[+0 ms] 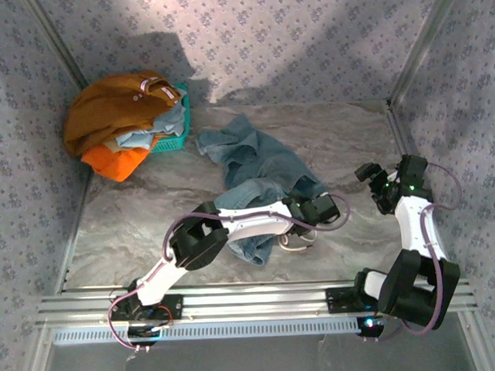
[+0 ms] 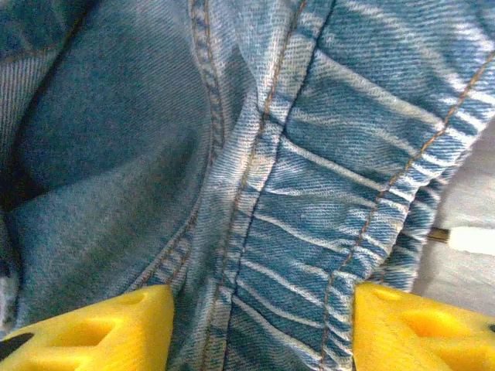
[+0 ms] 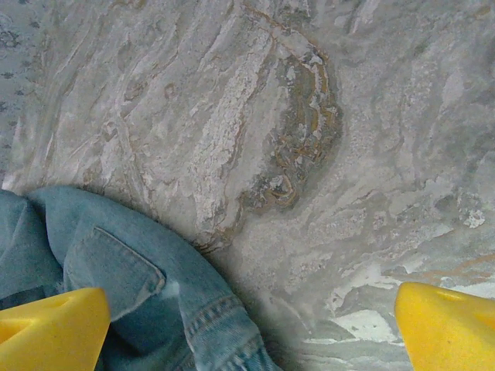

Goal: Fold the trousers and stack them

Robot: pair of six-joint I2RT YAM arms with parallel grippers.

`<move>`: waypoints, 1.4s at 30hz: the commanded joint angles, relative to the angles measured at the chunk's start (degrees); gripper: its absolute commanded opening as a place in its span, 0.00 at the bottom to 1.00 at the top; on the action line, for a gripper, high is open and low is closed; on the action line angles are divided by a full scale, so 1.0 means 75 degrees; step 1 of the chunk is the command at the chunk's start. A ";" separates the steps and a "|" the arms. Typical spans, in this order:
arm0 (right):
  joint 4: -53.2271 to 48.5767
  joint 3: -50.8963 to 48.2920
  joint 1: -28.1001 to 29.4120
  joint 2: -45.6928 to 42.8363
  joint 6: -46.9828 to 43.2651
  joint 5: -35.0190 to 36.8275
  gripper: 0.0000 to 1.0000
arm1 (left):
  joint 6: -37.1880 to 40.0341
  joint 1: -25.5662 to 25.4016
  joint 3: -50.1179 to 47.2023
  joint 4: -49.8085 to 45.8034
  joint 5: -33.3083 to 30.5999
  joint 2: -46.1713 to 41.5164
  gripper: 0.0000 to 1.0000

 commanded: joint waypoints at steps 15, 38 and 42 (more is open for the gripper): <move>-0.0155 0.0170 -0.0468 -0.0397 0.0251 -0.0090 0.97 | 0.0380 -0.0171 0.0411 0.0416 0.1132 -0.0077 0.87; 0.0077 0.0143 -0.0702 -0.0458 0.0324 -0.0426 0.95 | 0.0151 0.0537 0.1447 0.0247 0.1844 0.1233 0.10; 0.0051 0.0169 -0.0591 -0.0508 0.0273 -0.0371 0.94 | 0.0071 0.0593 0.1733 -0.0120 0.1494 0.0559 0.00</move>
